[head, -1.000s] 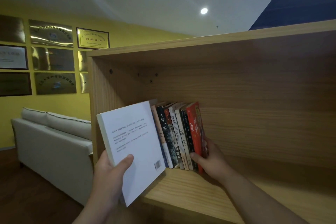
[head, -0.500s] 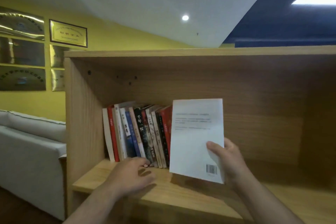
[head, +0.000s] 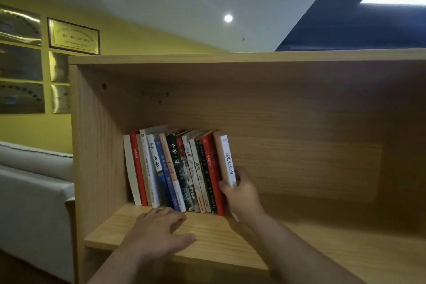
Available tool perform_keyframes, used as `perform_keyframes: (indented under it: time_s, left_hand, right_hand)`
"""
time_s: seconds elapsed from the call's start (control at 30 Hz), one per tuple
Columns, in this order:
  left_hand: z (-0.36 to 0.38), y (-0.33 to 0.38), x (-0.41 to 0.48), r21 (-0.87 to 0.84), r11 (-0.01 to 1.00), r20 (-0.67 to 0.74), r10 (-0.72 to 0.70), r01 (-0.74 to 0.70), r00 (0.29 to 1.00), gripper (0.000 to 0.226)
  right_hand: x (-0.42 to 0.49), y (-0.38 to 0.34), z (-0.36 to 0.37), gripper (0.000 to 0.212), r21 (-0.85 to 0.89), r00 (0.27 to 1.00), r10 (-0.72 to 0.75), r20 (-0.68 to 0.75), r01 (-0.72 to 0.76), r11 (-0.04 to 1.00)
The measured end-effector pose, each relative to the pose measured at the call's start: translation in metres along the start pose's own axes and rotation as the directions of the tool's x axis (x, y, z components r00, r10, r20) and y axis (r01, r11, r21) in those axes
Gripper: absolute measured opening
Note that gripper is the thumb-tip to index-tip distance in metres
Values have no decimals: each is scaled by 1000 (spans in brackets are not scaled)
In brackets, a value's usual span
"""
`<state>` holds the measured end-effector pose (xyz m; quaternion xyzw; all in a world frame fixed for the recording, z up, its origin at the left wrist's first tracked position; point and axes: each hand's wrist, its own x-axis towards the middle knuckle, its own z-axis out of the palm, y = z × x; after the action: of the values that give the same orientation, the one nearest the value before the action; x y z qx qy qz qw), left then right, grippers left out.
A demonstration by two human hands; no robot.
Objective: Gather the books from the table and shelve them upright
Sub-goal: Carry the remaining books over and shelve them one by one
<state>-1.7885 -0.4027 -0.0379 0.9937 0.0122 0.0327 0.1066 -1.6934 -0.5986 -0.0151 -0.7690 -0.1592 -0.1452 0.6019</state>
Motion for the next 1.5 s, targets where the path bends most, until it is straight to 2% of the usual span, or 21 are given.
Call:
perform_keyframes:
  time_s: [0.1,0.2,0.27,0.43,0.53,0.67,0.7,0.77,0.83,0.87,0.97,1.03,1.1,1.2,1.33,1.4,1.5]
  left_hand:
    - [-3,2,-1,-3,1000,8,-2,2,1000,76]
    - [-4,2,-2,-2,1000,22,2,-2,1000,74]
    - [-4,3,-2,-8,1000,27,6,-6,1000,73]
    - [-3,4,1,-19,1000,18,6,-6,1000,74]
    - [0,2,2,-39,999,1,14,-14,1000,74]
    - [2,-2,3,-72,997,-12,11,-12,1000,74]
    - [2,-2,3,-102,995,-24,6,-8,1000,72]
    - [-2,-5,3,-273,962,-120,-46,12,992,58]
    - [-14,-11,7,-489,872,-269,-178,25,947,44]
    - [-25,-15,10,-549,836,-347,-236,8,907,45]
    - [-65,-30,27,-598,799,-540,-348,-59,766,52]
    - [-88,-39,38,-621,781,-575,-404,-58,712,56]
    - [-99,-47,50,-608,793,-552,-408,-17,727,63]
    - [-107,-54,61,-563,824,-493,-399,66,773,63]
    - [-109,-55,65,-568,822,-464,-358,38,810,56]
    - [-107,-54,66,-538,842,-479,-341,37,809,52]
    - [-108,-55,66,-505,861,-528,-361,57,768,52]
  right_hand:
    - [3,2,5,47,-11,995,14,94,-13,1000]
    - [4,4,-2,47,25,969,78,233,-86,996]
    - [8,5,-8,49,-13,956,87,279,-87,996]
    - [22,4,-9,59,-58,954,103,283,-90,994]
    - [22,14,-4,53,-16,947,90,308,-89,996]
    - [28,38,9,56,57,953,50,298,-70,996]
    - [31,42,10,54,56,954,38,298,-57,997]
    - [35,48,11,59,32,953,25,302,-37,999]
    - [39,54,11,72,-4,950,29,310,-30,1000]
    - [40,56,11,74,-9,949,31,314,-30,1000]
    - [42,59,13,67,-7,946,4,323,-2,1000]
    - [42,61,13,67,-2,947,-10,322,11,1000]
    - [43,63,13,72,-13,948,-15,318,20,1000]
    - [46,68,13,88,-44,949,3,315,11,999]
    - [48,71,13,98,-51,949,2,315,15,999]
    - [49,71,13,101,-50,948,-3,318,20,999]
    - [50,73,14,113,-70,947,-8,320,32,997]
